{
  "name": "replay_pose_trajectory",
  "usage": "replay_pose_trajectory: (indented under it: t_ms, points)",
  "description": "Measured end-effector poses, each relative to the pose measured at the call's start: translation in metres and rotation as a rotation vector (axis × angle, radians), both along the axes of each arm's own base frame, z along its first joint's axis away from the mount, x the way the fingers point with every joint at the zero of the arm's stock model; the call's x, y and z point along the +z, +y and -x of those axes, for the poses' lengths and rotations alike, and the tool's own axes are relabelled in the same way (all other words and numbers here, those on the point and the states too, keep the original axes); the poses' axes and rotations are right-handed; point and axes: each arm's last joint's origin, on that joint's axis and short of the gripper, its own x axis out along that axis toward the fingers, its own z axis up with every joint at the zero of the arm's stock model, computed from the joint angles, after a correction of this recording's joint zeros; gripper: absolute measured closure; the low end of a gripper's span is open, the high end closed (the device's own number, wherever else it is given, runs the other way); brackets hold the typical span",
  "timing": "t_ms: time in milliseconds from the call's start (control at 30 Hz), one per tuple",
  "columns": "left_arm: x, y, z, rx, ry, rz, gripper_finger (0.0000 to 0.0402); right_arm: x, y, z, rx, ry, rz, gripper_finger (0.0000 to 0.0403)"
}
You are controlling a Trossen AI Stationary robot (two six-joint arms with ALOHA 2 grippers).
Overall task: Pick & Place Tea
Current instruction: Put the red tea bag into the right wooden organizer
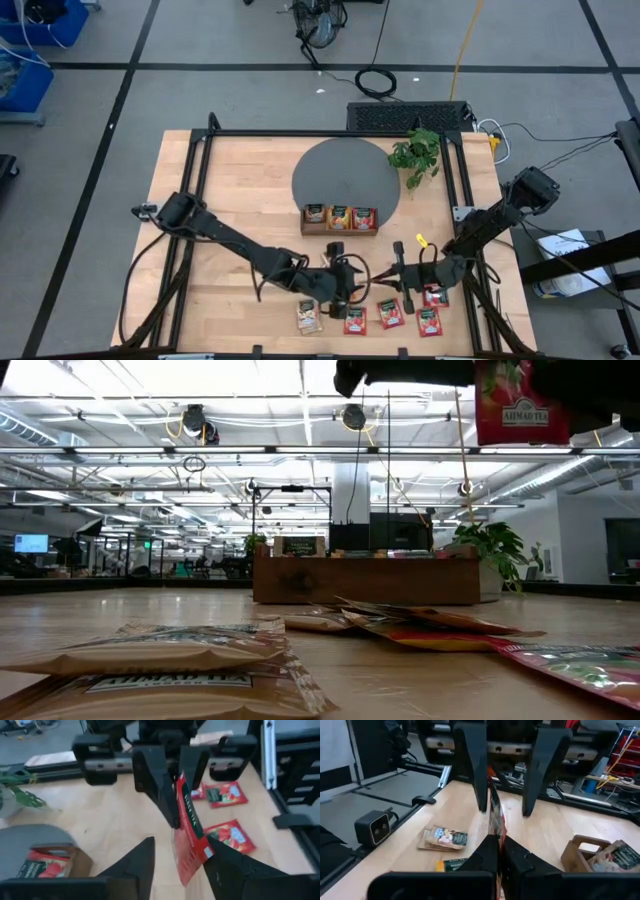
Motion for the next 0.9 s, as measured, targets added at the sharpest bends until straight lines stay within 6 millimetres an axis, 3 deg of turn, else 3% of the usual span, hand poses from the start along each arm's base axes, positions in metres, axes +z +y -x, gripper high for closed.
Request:
replay_pose_trajectory:
  t_ms: [233, 433, 667, 900]
  points:
    - [-0.006, 0.001, -0.004, -0.033, 0.004, 0.018, 0.0301, 0.000, 0.000, 0.000, 0.002, 0.001, -0.008, 0.0403]
    - [-0.006, -0.001, -0.003, -0.045, 0.005, -0.005, 0.0391, 0.000, 0.000, 0.000, 0.001, 0.004, -0.009, 0.0403]
    - [-0.012, 0.000, 0.001, -0.013, 0.069, -0.032, 0.0397, 0.003, 0.003, 0.002, 0.012, 0.013, 0.006, 0.0395]
    - [-0.017, -0.002, 0.006, 0.020, 0.126, -0.044, 0.0399, 0.025, 0.008, 0.000, -0.009, 0.106, 0.051, 0.0359]
